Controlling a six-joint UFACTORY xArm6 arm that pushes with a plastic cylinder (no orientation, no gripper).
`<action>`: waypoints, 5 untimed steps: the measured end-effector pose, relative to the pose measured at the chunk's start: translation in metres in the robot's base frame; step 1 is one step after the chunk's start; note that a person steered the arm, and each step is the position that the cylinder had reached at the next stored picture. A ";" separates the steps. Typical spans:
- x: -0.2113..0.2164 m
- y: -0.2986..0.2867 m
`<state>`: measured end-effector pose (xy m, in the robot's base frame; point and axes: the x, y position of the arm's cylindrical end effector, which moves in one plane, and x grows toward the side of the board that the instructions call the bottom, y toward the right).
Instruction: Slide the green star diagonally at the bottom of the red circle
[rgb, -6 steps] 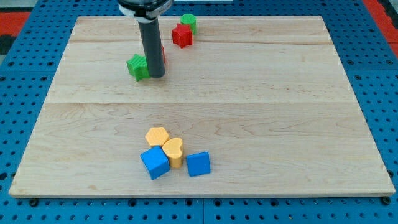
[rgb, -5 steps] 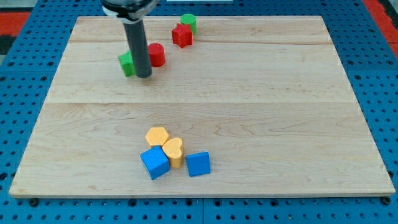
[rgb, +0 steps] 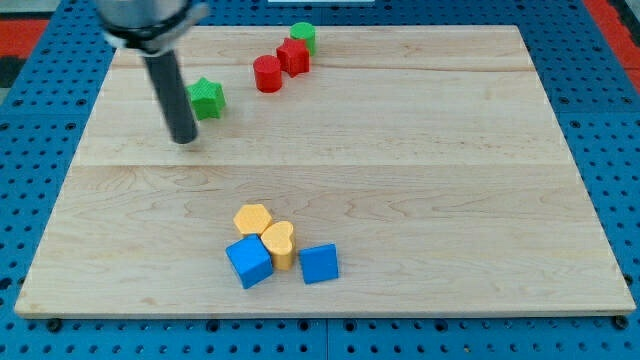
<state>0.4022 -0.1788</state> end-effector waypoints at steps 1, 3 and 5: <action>-0.033 0.032; -0.010 0.025; -0.081 -0.004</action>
